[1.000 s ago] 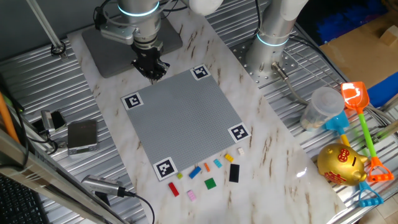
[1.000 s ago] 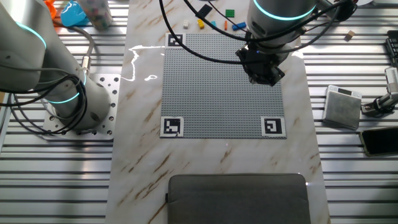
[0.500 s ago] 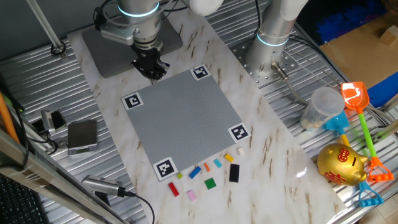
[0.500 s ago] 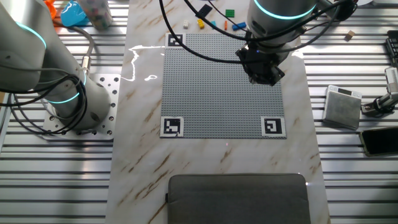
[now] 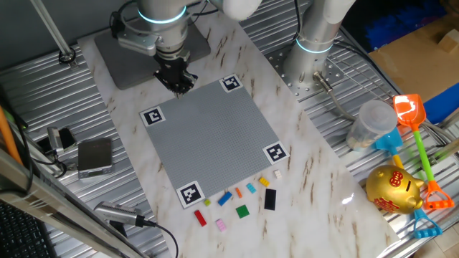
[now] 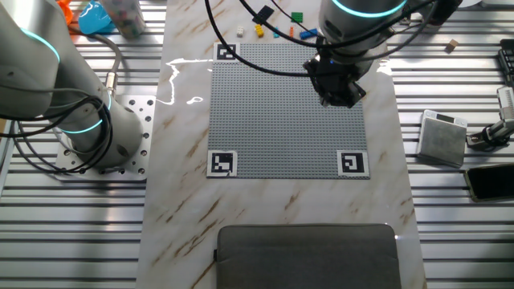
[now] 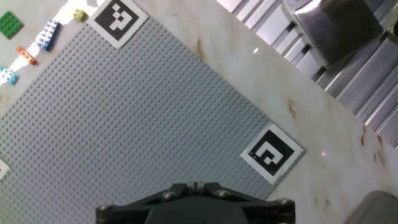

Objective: Build with small Lego blocks

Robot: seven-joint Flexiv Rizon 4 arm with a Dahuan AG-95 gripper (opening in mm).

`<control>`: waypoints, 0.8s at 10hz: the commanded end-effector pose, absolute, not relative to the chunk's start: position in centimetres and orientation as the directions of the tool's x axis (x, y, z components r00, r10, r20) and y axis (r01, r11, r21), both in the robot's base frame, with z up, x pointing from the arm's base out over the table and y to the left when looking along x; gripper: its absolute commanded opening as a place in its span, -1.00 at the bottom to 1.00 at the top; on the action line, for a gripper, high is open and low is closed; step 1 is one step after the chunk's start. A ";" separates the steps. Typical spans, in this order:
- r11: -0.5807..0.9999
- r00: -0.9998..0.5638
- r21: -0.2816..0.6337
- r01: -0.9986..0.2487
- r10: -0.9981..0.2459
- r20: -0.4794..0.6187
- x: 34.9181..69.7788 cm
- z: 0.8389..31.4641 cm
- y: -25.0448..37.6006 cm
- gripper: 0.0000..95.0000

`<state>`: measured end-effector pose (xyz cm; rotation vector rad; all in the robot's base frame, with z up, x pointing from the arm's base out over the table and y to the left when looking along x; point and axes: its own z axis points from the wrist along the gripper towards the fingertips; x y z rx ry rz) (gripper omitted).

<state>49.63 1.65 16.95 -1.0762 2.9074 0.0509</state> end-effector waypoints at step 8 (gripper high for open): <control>0.869 -0.869 0.019 -0.494 -0.493 -0.040 51.4 16.2 14.7 -1.00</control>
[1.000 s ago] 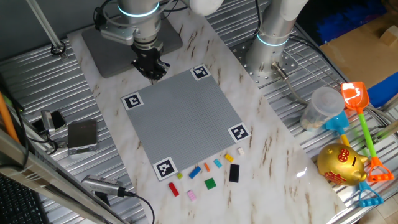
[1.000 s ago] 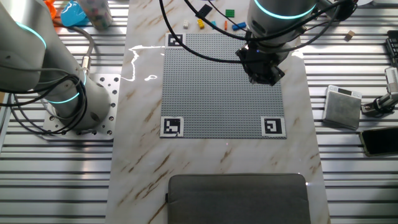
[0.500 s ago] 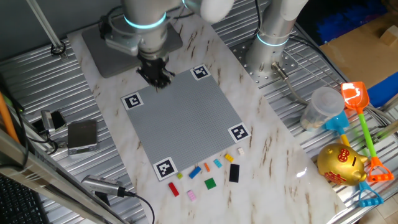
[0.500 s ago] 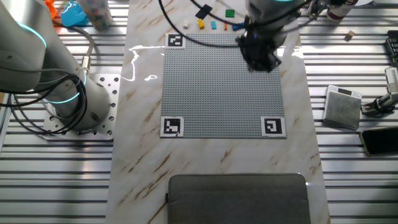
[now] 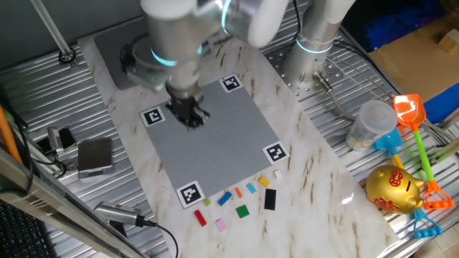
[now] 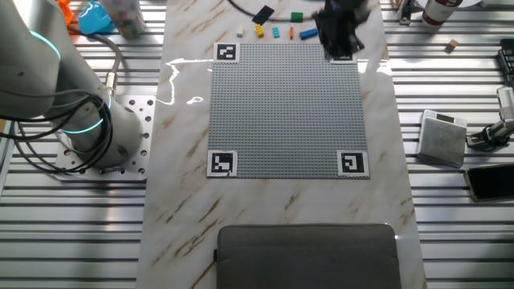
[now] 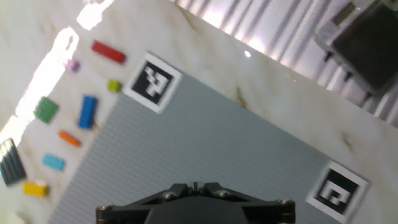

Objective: Build with small Lego blocks

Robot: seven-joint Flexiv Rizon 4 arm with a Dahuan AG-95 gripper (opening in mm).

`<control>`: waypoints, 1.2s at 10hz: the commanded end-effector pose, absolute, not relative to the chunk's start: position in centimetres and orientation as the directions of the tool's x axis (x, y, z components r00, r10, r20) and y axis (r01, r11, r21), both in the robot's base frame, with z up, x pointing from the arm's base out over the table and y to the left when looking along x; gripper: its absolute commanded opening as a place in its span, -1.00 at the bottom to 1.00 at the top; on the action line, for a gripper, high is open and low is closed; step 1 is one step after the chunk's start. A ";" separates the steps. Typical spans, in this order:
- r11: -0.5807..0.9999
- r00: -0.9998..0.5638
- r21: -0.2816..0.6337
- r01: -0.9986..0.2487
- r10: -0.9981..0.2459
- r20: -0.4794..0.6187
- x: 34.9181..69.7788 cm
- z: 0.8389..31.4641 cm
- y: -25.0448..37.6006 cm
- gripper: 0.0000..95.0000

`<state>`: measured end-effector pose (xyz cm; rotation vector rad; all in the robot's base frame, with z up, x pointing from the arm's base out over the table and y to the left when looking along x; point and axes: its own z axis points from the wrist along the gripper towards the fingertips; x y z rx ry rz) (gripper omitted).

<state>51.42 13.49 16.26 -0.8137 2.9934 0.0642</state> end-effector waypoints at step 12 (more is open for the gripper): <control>0.743 -0.743 0.011 -0.669 -0.668 -0.046 51.2 16.4 15.9 -1.00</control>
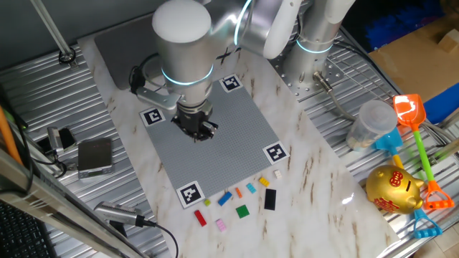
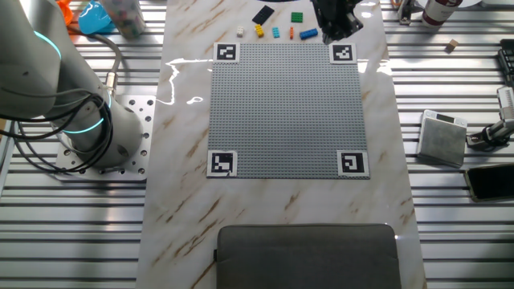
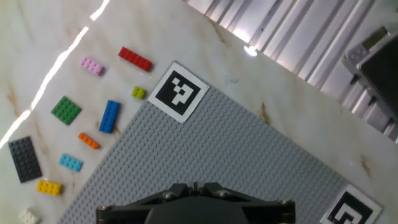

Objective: Build with small Lego blocks

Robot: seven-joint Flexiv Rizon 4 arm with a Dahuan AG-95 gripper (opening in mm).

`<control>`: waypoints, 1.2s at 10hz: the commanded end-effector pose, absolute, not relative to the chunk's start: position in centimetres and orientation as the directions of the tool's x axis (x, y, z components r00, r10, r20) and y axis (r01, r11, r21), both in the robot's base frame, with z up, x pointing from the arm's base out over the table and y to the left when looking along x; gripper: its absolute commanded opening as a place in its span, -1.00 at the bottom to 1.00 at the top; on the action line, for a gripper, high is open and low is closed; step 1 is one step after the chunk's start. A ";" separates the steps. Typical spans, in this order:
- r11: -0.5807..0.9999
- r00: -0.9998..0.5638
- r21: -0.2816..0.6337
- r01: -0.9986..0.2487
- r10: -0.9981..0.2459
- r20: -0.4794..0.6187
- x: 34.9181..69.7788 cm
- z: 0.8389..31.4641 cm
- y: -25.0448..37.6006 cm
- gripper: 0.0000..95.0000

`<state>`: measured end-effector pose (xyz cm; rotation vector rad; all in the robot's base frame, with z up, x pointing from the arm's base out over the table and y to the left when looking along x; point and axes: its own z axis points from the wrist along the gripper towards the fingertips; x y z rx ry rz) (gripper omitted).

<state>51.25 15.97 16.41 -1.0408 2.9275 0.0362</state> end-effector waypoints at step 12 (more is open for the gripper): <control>0.810 -0.810 0.023 -0.586 -0.585 -0.051 50.6 15.0 20.3 -1.00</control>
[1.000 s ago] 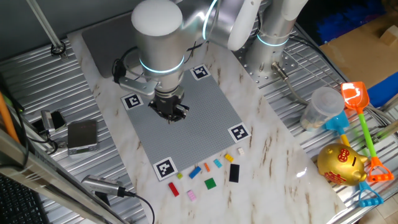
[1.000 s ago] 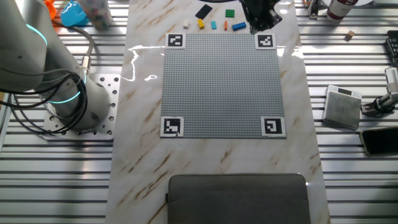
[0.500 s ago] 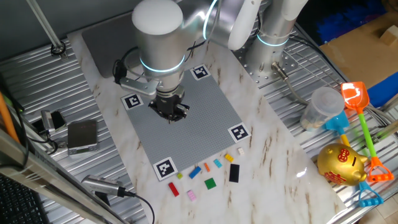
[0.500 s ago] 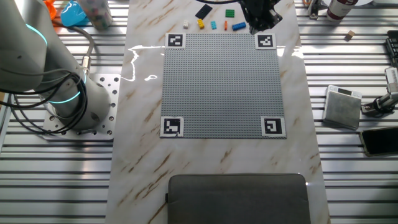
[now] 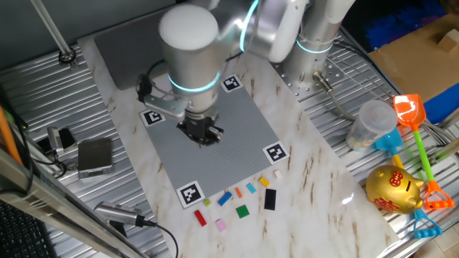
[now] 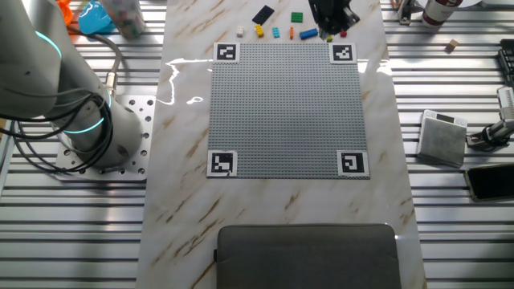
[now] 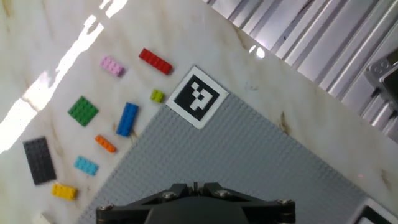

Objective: Build with small Lego blocks

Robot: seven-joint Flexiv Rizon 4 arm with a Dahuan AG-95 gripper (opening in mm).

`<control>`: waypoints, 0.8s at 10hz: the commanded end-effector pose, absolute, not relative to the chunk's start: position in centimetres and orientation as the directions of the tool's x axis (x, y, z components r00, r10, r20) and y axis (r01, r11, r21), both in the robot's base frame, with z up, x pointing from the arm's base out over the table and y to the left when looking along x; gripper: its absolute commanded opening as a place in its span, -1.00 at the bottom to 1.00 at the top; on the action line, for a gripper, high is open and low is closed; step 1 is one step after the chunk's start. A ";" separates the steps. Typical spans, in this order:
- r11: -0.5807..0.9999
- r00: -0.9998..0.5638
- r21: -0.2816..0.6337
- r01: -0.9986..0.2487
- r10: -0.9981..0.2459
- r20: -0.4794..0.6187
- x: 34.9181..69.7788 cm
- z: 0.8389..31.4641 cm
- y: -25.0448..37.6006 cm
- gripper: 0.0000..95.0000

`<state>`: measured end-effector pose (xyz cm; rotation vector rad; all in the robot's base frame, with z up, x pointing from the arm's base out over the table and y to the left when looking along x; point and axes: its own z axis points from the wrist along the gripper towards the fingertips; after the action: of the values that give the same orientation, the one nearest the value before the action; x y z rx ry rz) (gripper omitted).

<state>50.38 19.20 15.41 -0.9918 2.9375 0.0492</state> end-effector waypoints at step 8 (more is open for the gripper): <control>0.886 -0.887 0.041 -0.461 -0.462 0.018 50.8 12.4 28.3 -1.00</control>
<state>50.77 28.51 12.29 -0.7514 3.0755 0.0565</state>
